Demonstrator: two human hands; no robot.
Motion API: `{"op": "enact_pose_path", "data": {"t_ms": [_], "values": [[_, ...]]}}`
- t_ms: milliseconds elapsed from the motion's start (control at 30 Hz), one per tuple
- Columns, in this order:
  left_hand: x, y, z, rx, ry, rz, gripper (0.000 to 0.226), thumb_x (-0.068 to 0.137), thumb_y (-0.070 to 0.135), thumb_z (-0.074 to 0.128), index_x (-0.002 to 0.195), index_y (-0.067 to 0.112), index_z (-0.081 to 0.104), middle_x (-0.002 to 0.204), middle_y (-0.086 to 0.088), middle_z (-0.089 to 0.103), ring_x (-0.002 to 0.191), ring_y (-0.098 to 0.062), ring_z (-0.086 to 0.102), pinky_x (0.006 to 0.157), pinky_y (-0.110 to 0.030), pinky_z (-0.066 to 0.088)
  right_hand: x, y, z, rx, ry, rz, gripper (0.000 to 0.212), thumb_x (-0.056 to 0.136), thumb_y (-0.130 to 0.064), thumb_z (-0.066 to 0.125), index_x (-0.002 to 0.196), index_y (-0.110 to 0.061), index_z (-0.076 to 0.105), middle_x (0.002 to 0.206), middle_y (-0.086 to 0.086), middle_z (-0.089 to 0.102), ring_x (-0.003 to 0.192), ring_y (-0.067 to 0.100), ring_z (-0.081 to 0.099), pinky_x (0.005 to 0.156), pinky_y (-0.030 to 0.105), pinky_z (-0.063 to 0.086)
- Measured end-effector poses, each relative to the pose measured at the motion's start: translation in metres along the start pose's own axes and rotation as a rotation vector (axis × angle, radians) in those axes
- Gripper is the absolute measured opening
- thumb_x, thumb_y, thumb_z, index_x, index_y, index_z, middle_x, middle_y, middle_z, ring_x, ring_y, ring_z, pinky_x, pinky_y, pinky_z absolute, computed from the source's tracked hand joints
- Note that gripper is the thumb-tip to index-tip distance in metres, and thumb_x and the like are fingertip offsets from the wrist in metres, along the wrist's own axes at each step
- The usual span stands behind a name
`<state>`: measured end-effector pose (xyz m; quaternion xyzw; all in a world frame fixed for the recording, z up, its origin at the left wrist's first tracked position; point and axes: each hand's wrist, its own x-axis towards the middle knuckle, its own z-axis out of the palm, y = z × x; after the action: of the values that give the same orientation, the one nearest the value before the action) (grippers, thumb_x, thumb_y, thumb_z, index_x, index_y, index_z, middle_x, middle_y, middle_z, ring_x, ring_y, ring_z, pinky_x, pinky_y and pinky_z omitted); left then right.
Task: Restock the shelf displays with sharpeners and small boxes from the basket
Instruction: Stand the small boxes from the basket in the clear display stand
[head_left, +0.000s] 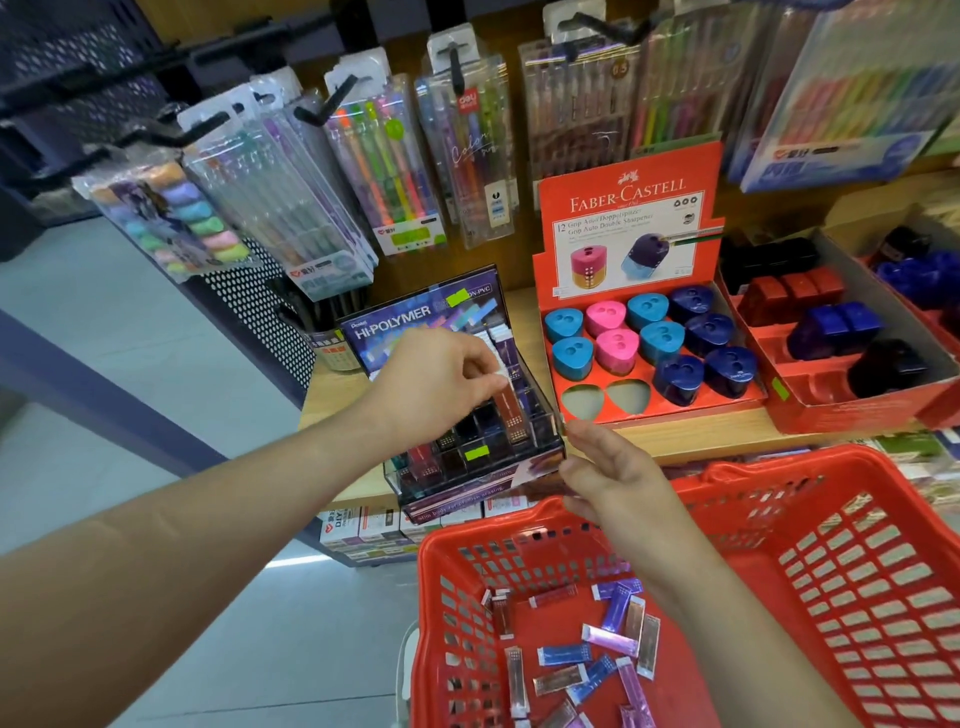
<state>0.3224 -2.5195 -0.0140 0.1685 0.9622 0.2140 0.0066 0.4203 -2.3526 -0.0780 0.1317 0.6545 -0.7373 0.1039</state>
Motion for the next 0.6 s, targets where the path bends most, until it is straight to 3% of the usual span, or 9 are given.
{"op": "enact_pose_path", "data": {"t_ms": [100,233,367,500,600], "values": [[-0.002,-0.002,0.007,0.059,0.01,0.093,0.015,0.087,0.03,0.069,0.09,0.016,0.074,0.08,0.005,0.071,0.071,-0.005,0.063,0.069,-0.013,0.048,0.001,0.002,0.0,-0.062,-0.025,0.005,0.044,0.099,-0.013,0.053,0.14,-0.028,0.046,0.13,-0.017,0.049,0.126,0.006,0.048,0.109,0.041,0.042],[-0.002,-0.006,0.014,0.115,0.034,0.167,0.017,0.085,0.031,0.07,0.088,0.014,0.072,0.076,0.003,0.067,0.071,-0.012,0.062,0.073,-0.032,0.053,0.003,0.004,0.0,-0.057,-0.023,0.016,0.045,0.098,-0.013,0.054,0.14,-0.028,0.047,0.124,-0.021,0.05,0.125,0.006,0.049,0.108,0.041,0.043],[0.0,-0.005,0.019,0.162,0.018,0.173,0.017,0.082,0.032,0.073,0.083,0.017,0.065,0.073,0.007,0.061,0.069,-0.012,0.059,0.07,-0.035,0.054,0.004,0.007,-0.002,-0.064,-0.026,0.014,0.044,0.098,-0.012,0.053,0.138,-0.029,0.048,0.127,-0.019,0.049,0.124,0.006,0.049,0.106,0.039,0.045],[0.0,0.003,0.006,-0.003,-0.014,0.022,0.014,0.088,0.034,0.066,0.079,0.025,0.061,0.074,0.011,0.062,0.069,-0.004,0.059,0.063,-0.02,0.05,0.004,0.008,-0.005,-0.044,-0.022,0.021,0.04,0.098,-0.009,0.053,0.134,-0.027,0.052,0.126,-0.015,0.053,0.114,0.004,0.055,0.091,0.031,0.052],[0.001,0.013,-0.027,-0.233,0.104,-0.108,0.015,0.094,0.029,0.058,0.083,0.023,0.065,0.072,0.006,0.066,0.061,-0.007,0.06,0.057,-0.026,0.052,0.003,0.004,-0.018,-0.069,0.033,0.034,0.031,0.096,-0.003,0.053,0.118,-0.022,0.062,0.115,-0.002,0.065,0.1,0.012,0.064,0.073,0.023,0.054]]}}
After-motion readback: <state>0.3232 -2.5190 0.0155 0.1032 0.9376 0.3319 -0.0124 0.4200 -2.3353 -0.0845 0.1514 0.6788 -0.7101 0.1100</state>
